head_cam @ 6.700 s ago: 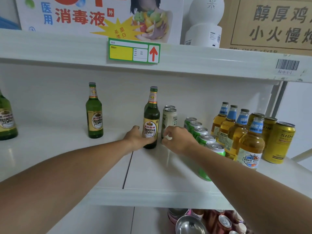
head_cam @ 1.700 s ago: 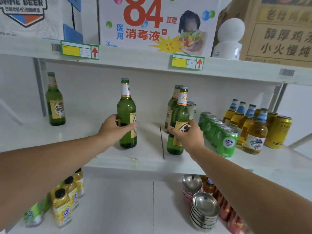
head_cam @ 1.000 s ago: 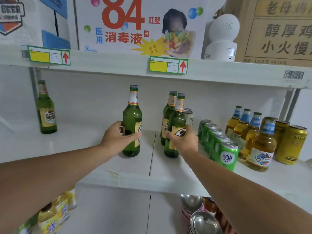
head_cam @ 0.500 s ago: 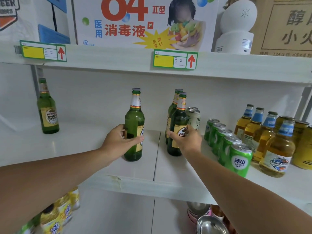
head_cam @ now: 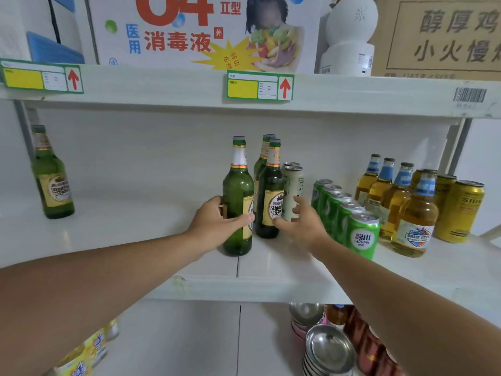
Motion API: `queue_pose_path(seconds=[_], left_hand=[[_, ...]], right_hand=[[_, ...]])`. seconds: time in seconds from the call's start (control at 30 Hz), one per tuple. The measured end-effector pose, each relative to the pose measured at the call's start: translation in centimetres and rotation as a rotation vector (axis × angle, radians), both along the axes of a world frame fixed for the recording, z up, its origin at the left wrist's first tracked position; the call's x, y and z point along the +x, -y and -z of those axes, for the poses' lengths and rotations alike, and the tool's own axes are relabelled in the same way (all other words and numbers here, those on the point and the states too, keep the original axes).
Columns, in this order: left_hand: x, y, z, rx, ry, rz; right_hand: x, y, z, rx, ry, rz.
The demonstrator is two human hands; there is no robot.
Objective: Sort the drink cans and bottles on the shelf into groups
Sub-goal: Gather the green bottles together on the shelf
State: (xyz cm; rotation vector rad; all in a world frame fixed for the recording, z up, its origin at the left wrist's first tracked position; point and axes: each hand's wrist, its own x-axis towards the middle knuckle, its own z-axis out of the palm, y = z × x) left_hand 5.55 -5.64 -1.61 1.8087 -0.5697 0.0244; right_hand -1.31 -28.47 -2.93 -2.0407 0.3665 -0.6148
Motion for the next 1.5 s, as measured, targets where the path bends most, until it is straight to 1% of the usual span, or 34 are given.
queue_pose_path(seconds=[0.23, 0.5, 0.83, 1.07, 1.33, 1.5], left_hand=[[-1.8, 4.4, 0.8, 0.053, 0.035, 0.022], [-3.0, 7.6, 1.2, 0.125, 0.064, -0.075], [-2.1, 9.0, 0.9, 0.216, 0.027, -0.135], [-2.5, 9.9, 0.9, 0.214, 0.022, -0.187], [-2.7, 10.2, 1.2, 0.194, 0.02, -0.185], [-2.4, 8.2, 2.4, 0.171, -0.033, -0.117]], right_hand=[[-2.7, 1.4, -0.2, -0.083, 0.017, 0.022], [-3.5, 1.4, 0.9, -0.098, -0.002, 0.012], [-4.0, 1.8, 2.1, -0.087, 0.021, -0.002], [-4.3, 2.0, 2.7, -0.091, 0.019, -0.042], [-4.6, 2.3, 2.8, -0.084, 0.013, -0.072], [-4.6, 2.1, 2.6, -0.082, 0.012, -0.07]])
